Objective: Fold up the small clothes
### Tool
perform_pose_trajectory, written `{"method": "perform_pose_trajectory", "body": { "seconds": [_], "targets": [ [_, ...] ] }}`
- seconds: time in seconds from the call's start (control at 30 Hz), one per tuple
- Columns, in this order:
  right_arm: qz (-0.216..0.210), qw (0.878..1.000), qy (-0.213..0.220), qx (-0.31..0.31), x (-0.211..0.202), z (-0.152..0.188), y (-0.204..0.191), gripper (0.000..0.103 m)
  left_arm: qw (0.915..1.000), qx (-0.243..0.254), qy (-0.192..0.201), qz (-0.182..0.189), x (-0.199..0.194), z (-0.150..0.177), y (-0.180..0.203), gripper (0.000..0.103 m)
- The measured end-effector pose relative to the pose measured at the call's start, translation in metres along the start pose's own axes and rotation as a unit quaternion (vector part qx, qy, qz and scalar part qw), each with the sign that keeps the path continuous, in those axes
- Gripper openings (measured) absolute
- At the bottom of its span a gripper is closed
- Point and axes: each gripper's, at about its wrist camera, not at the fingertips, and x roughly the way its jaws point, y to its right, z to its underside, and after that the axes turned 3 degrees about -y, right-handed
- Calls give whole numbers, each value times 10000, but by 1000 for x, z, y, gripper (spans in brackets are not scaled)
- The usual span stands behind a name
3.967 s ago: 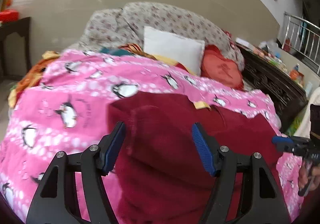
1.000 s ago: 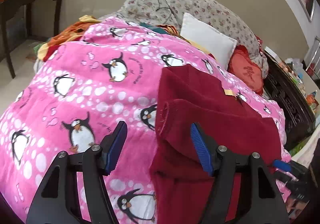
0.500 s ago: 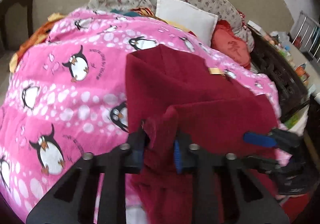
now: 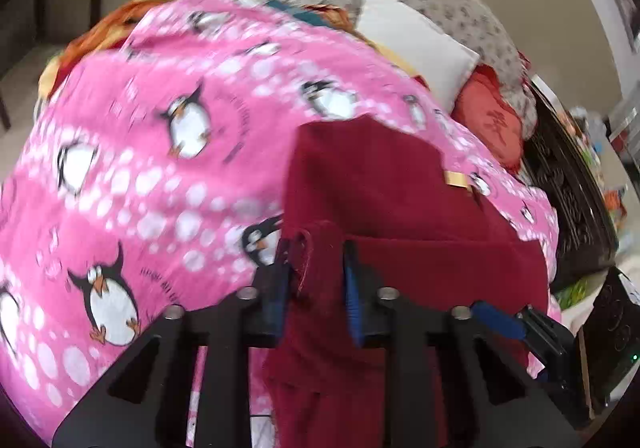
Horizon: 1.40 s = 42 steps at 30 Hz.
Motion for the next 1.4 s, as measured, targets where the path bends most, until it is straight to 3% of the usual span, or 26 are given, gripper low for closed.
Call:
{"method": "perform_pose_trajectory", "body": {
  "seconds": [0.1,0.17,0.2,0.27,0.37,0.43,0.5,0.57,0.63,0.73,0.93,0.97,1.03,1.13,1.2,1.23,1.27,1.4],
  "targets": [
    [638,9976,-42,-272,19,-8,-5,43,9997,2,230,-40,-13,6,-7,42],
    [1007,9944,-117,-306,26,-11,-5,43,9993,44,371,-70,-25,7,-9,42],
    [847,9960,-75,-257,23,-11,-7,43,9989,61,457,-83,-32,8,-11,42],
    [65,9992,147,-378,9,-8,-25,43,9977,23,668,-111,-46,12,-16,46],
    [4,9974,64,-715,12,-6,-46,43,9936,-330,1044,-261,-57,19,-29,60],
    [12,9951,-119,-978,26,-5,-60,43,9919,-515,1135,-229,-55,25,-38,61],
    [323,9909,-341,-1265,48,-5,-68,43,9914,-529,1136,-372,-48,29,-44,61],
    [588,9880,-425,-1363,60,-5,-66,24,9910,-445,1152,-518,-42,29,-47,61],
    [272,9937,-378,-1021,57,-13,-50,15,9899,-458,1209,-578,-38,32,-55,61],
    [-694,9967,-248,-332,38,-23,-24,13,9890,-662,1277,-350,-37,36,-72,61],
    [-1495,9863,-522,-456,34,-13,-33,13,9851,-674,1575,125,-51,38,-75,61],
    [-1293,9880,-629,-568,37,-10,-36,14,9840,-636,1652,186,-54,38,-73,61],
    [-388,9926,-625,-967,37,-9,-44,14,9831,-525,1743,169,-57,40,-68,62],
    [67,9952,4,-975,19,-15,-43,16,9841,-253,1756,19,-53,43,-57,62],
    [467,9944,312,-901,15,-23,-37,23,9858,-106,1674,4,-48,44,-50,62],
    [668,9927,329,-953,17,-25,-38,34,9868,-40,1620,22,-44,45,-48,62],
    [957,9892,259,-1076,24,-27,-37,37,9877,27,1563,40,-41,46,-44,62],
    [2077,9678,-105,-1418,60,-28,-31,37,9885,362,1471,-29,-32,51,-29,63]
  ]
}}
